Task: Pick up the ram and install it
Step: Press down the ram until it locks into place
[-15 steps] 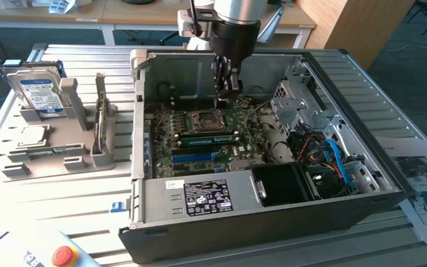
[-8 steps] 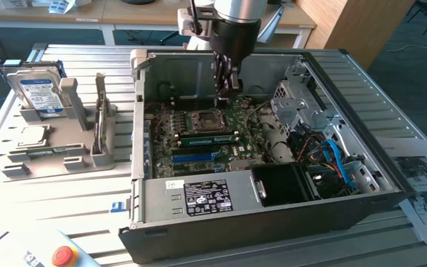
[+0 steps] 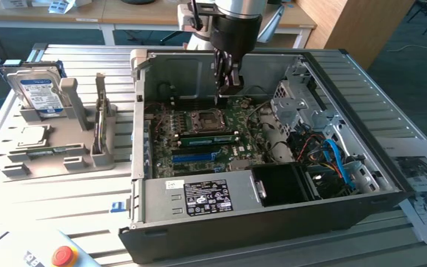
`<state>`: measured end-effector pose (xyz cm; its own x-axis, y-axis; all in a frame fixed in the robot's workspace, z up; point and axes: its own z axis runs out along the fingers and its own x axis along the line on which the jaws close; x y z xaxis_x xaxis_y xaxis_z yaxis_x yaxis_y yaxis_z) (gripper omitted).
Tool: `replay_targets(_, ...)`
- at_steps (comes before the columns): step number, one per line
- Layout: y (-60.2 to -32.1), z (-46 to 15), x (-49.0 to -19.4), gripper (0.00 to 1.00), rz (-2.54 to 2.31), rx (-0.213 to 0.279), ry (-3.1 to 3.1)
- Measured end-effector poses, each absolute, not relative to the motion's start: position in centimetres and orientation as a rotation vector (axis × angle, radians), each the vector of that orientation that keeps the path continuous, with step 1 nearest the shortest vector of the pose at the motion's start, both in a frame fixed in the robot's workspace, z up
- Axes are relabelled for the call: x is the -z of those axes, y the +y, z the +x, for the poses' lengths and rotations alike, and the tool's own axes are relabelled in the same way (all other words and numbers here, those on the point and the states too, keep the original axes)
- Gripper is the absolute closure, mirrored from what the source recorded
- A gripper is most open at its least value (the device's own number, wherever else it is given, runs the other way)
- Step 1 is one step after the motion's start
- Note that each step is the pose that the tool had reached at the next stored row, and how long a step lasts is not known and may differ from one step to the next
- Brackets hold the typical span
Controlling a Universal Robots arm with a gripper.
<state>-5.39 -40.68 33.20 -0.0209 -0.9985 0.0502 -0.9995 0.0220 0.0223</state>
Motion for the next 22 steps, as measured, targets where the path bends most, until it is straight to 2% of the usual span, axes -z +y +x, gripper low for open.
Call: replay_targets(22,-40.68,-5.39,-33.20,0.90,2.018,-0.025,-2.339)
